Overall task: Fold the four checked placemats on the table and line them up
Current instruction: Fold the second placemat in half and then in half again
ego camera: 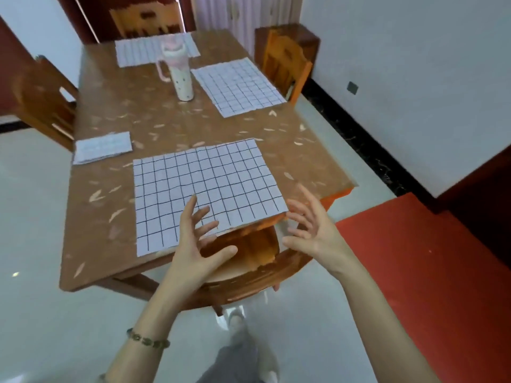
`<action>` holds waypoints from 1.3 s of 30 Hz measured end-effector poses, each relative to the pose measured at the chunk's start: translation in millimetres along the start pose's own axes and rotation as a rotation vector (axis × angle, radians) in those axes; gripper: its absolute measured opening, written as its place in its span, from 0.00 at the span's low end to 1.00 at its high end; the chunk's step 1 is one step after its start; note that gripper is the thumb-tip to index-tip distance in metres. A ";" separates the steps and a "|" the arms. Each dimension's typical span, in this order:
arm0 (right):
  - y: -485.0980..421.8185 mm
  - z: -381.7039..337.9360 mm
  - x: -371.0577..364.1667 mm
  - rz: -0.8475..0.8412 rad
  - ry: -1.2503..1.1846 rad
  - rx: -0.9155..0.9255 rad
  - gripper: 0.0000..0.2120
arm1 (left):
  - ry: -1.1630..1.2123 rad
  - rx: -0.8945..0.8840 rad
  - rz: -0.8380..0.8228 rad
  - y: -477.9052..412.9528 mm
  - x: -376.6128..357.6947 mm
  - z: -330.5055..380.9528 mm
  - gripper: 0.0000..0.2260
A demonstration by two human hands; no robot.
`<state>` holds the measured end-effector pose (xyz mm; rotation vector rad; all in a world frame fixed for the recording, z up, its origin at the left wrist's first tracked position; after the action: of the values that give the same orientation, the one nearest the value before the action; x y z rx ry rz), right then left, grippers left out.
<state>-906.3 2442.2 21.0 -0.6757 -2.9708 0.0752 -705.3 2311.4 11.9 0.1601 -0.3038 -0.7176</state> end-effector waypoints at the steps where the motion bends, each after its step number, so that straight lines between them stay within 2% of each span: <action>1: -12.0 2.2 -1.8 -0.025 -0.008 0.008 0.48 | 0.002 0.006 0.026 -3.7 3.0 -2.0 0.50; 9: -95.6 13.2 -6.6 -0.130 0.035 0.036 0.45 | 0.044 0.024 0.150 -51.1 36.3 -12.0 0.47; 26: -276.3 49.3 -12.4 -0.251 0.028 -0.060 0.43 | -0.008 0.176 0.207 -214.7 98.8 -22.0 0.44; 30: -321.3 88.4 -4.9 -0.243 0.040 -0.127 0.41 | -0.005 0.306 0.288 -255.5 120.9 -50.1 0.43; 36: -399.5 162.2 6.1 -0.185 0.205 -0.192 0.34 | -0.081 0.541 0.480 -305.0 173.9 -108.4 0.43; 39: -428.7 195.2 3.6 -0.163 0.434 -0.191 0.27 | -0.301 0.553 0.630 -320.6 196.8 -131.2 0.34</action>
<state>-1113.4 2052.4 -143.3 -0.3992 -2.6149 -0.3278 -721.4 1947.0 -148.2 0.4584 -0.7976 -0.0131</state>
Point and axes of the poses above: each hand's wrist, its own y-axis away from the middle knuckle, its own x-axis out of the back of the hand, z = x × y, the point moved 3 cm from there along -y, towards the middle knuckle, and after that the axes turned 13 degrees about x, right-handed, at the moved point
